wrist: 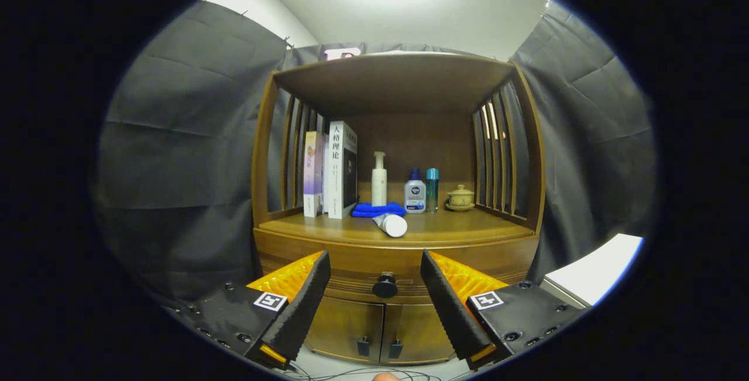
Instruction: Pull open the drawer, take out the items inside it, and place them on the countertop above the cabinet.
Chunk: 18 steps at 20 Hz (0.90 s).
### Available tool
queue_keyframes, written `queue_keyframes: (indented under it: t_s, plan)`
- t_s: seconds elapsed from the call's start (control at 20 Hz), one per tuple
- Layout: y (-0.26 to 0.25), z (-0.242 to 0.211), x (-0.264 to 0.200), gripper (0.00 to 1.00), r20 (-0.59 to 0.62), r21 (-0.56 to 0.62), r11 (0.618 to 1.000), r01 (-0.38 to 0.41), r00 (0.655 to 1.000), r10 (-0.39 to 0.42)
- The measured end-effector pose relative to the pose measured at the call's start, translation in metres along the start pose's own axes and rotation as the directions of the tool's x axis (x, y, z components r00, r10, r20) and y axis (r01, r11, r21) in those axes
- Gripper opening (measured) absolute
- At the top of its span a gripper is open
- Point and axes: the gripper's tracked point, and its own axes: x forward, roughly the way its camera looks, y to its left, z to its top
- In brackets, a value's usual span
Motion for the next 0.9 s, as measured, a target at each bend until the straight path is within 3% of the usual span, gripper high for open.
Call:
queue_keyframes:
  t_s: [0.5,0.9]
  plan:
    - [-0.022,0.01,-0.059,0.98,-0.007,0.028,1.0,0.01,1.0,-0.01]
    - [-0.017,0.019,-0.07,0.98,0.024,0.021,1.0,-0.013,1.0,0.012]
